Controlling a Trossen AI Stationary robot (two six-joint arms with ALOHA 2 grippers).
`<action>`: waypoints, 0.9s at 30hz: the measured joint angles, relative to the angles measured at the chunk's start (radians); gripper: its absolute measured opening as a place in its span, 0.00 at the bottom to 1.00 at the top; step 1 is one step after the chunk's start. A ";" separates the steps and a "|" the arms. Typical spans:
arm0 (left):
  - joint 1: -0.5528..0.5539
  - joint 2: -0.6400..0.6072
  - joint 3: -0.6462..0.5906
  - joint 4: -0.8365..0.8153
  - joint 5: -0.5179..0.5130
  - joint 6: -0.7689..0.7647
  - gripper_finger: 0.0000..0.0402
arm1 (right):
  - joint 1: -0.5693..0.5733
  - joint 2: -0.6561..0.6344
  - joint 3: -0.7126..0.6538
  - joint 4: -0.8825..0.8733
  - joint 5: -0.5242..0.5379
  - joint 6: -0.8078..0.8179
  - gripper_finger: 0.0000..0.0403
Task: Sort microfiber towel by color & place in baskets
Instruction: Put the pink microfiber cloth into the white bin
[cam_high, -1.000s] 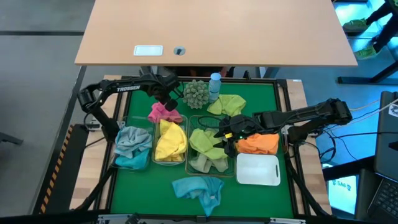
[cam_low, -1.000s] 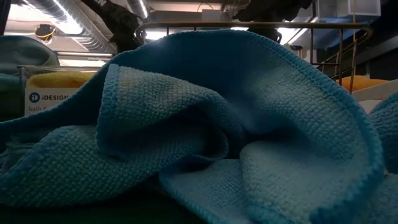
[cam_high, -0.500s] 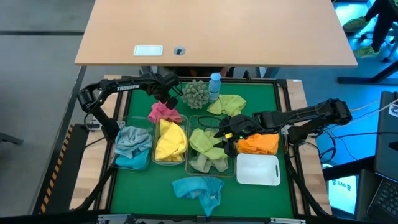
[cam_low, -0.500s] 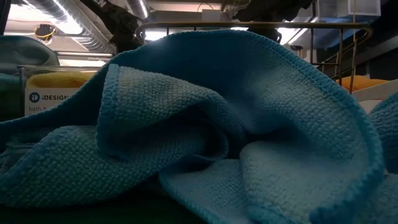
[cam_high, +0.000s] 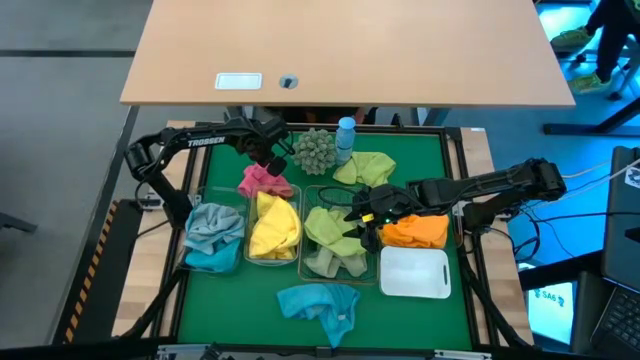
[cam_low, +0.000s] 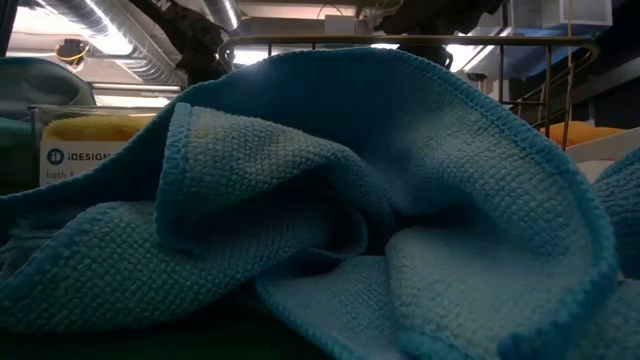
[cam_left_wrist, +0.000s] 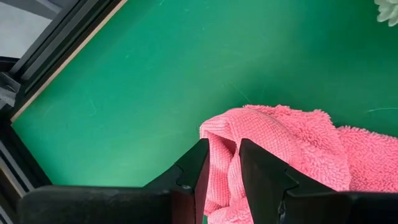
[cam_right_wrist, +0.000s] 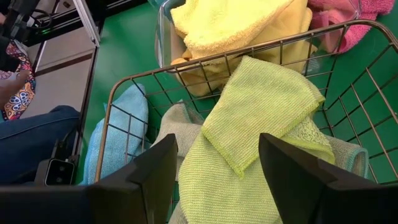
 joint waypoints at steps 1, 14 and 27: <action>0.000 0.000 0.000 0.000 0.000 0.000 0.21 | 0.000 0.000 0.000 0.000 0.000 0.000 0.56; 0.024 0.000 -0.001 0.008 0.135 -0.007 0.33 | 0.000 0.000 0.000 0.000 0.000 0.000 0.56; -0.007 0.005 -0.001 0.047 0.012 0.002 0.60 | 0.000 0.000 0.000 0.000 0.000 0.000 0.56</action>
